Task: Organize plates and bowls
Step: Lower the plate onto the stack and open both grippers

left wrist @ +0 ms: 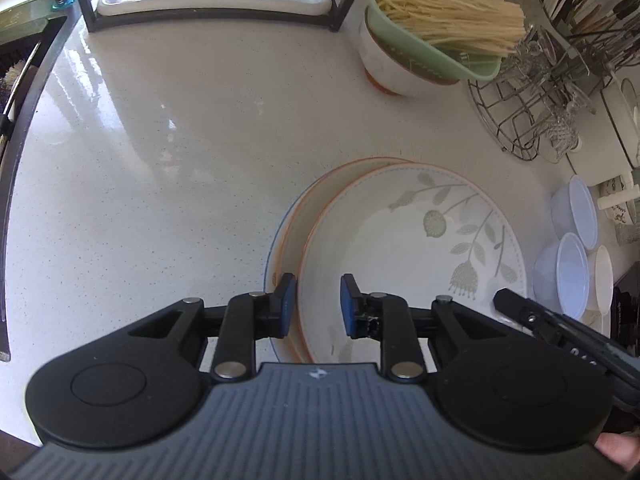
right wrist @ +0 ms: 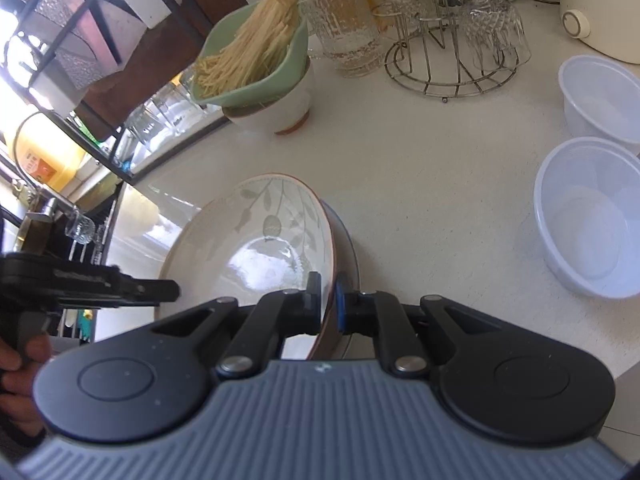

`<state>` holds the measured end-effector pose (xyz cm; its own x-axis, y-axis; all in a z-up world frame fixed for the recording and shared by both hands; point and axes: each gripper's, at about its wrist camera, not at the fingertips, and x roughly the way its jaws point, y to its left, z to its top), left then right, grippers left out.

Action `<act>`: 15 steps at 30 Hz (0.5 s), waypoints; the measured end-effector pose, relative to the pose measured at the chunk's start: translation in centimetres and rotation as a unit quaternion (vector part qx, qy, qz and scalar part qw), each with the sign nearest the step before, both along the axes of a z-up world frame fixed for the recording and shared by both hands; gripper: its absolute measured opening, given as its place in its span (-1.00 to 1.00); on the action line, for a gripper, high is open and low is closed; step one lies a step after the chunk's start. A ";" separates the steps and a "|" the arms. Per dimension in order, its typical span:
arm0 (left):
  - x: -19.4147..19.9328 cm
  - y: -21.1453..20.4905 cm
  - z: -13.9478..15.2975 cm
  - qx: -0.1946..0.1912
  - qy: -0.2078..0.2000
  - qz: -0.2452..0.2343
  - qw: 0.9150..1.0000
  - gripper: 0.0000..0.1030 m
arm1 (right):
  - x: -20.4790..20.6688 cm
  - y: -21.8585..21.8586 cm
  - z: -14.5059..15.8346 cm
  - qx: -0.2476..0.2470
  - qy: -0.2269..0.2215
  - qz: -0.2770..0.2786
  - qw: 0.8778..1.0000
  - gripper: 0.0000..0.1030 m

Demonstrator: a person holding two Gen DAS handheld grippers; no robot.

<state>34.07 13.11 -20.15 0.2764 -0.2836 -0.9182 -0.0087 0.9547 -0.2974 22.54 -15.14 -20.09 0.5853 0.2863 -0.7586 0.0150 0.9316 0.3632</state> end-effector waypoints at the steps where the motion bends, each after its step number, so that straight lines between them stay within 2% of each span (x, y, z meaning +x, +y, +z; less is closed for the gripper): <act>1: -0.1 0.1 0.2 0.000 -0.002 0.001 1.000 -0.48 | 0.1 0.1 -0.2 -0.001 0.003 -0.001 1.000 -0.80; 10: -2.2 0.9 2.5 -0.004 -0.045 0.000 0.999 -0.47 | 0.4 0.9 -0.4 -0.011 -0.001 0.005 1.000 -0.77; 15: -3.0 0.9 4.0 -0.009 -0.069 0.005 0.998 -0.47 | 0.1 1.1 0.8 -0.022 -0.031 -0.006 0.999 -0.77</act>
<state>31.04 14.04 -16.14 0.4024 -0.2954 -0.8665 0.0236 0.9495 -0.3128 22.67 -14.04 -19.31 0.6351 0.2474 -0.7317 0.0038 0.9463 0.3233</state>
